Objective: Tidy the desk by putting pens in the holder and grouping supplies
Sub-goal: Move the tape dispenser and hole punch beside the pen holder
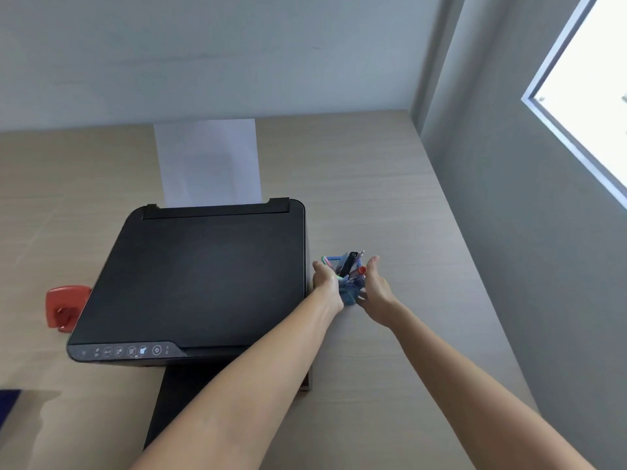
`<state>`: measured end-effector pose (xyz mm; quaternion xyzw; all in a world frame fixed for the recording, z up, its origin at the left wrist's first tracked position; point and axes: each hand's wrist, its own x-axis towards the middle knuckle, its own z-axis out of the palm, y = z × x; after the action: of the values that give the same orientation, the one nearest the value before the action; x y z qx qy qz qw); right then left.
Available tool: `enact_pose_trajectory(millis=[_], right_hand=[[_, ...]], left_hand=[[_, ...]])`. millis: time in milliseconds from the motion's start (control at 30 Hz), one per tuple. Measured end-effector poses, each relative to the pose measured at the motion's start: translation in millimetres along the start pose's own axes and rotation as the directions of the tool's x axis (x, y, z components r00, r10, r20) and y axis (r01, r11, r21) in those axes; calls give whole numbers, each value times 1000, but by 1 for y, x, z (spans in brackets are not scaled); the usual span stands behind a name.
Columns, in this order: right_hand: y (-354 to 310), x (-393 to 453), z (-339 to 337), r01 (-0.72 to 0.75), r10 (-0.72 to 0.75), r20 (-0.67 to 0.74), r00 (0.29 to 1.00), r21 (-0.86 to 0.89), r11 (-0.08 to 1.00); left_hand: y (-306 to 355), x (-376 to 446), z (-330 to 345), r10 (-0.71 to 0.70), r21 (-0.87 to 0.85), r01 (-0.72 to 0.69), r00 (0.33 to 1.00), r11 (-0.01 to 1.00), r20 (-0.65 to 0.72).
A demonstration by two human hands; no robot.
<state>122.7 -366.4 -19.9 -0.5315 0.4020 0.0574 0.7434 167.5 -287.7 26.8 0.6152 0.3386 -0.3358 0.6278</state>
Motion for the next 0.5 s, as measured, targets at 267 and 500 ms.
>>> enact_pose_trajectory(millis=[267,500], right_hand=[[-51,-48,9,331,-371,-187,910,-214,919],[-89,-79,96,533,-557,-4,831,-284,797]], left_hand=[[39,-82,-29,114,113,-145,963,983,244],[92,-119,-137,322,-136,-292,870,947,373]])
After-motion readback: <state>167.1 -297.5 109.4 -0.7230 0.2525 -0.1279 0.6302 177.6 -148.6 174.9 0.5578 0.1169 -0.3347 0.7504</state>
